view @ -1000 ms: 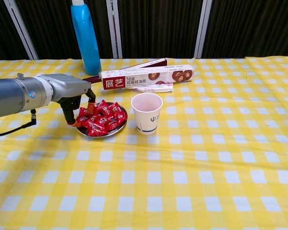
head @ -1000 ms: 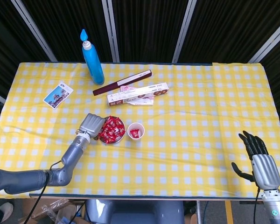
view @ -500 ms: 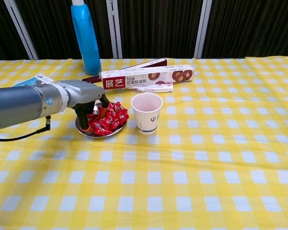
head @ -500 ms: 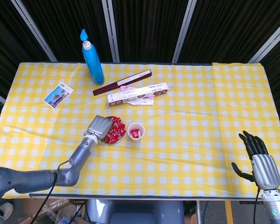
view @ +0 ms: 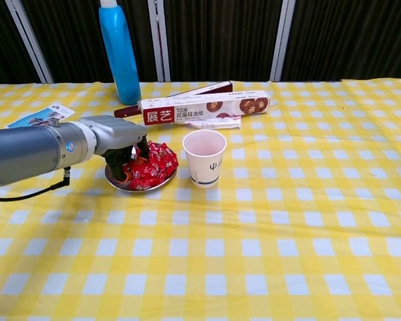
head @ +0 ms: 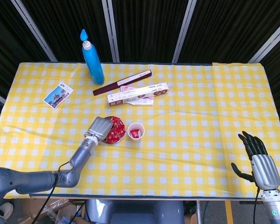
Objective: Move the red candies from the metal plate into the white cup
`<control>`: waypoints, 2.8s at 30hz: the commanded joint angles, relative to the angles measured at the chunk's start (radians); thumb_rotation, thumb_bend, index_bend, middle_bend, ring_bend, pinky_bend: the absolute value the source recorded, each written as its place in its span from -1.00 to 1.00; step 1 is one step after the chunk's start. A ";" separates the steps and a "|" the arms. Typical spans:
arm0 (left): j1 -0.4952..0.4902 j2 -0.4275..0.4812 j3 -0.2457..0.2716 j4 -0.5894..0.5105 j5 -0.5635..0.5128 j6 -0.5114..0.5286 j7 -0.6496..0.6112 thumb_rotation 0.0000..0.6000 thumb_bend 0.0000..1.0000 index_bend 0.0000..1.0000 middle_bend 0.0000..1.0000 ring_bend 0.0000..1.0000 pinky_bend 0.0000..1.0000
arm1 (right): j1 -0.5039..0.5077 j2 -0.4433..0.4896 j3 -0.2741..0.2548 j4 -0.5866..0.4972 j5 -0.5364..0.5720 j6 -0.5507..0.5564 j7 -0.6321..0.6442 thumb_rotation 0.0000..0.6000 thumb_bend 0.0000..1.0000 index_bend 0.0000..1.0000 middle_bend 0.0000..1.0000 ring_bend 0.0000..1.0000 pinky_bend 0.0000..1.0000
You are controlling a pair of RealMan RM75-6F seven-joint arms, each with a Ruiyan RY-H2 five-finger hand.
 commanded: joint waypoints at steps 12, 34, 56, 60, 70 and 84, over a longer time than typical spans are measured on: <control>0.022 0.070 -0.011 -0.054 0.021 0.032 -0.020 1.00 0.02 0.35 0.97 0.99 1.00 | -0.001 -0.003 -0.001 0.001 -0.004 0.004 -0.007 1.00 -0.22 -1.00 -1.00 -1.00 -1.00; -0.026 0.193 -0.127 -0.240 0.073 0.088 -0.035 1.00 0.03 0.35 0.97 0.99 1.00 | -0.001 -0.005 0.001 0.002 -0.003 0.006 -0.012 1.00 -0.22 -1.00 -1.00 -1.00 -1.00; -0.152 0.003 -0.140 -0.128 -0.013 0.064 0.043 1.00 -0.02 0.28 0.96 0.99 1.00 | 0.000 0.005 -0.001 -0.004 -0.009 0.005 0.012 1.00 -0.22 -1.00 -1.00 -1.00 -1.00; -0.160 -0.005 -0.132 -0.122 -0.035 0.061 0.057 1.00 -0.22 0.16 0.94 0.98 1.00 | 0.000 0.005 -0.001 -0.004 -0.007 0.005 0.011 1.00 -0.22 -1.00 -1.00 -1.00 -1.00; -0.143 0.004 -0.140 -0.137 0.003 0.089 0.007 1.00 -0.38 0.00 0.93 0.98 1.00 | -0.002 0.005 -0.001 -0.005 -0.007 0.007 0.008 1.00 -0.22 -1.00 -1.00 -1.00 -1.00; -0.058 0.141 -0.050 -0.203 0.030 0.073 -0.023 1.00 -0.50 -0.03 0.92 0.98 1.00 | -0.002 0.003 -0.001 -0.003 -0.008 0.008 0.001 1.00 -0.22 -1.00 -1.00 -1.00 -1.00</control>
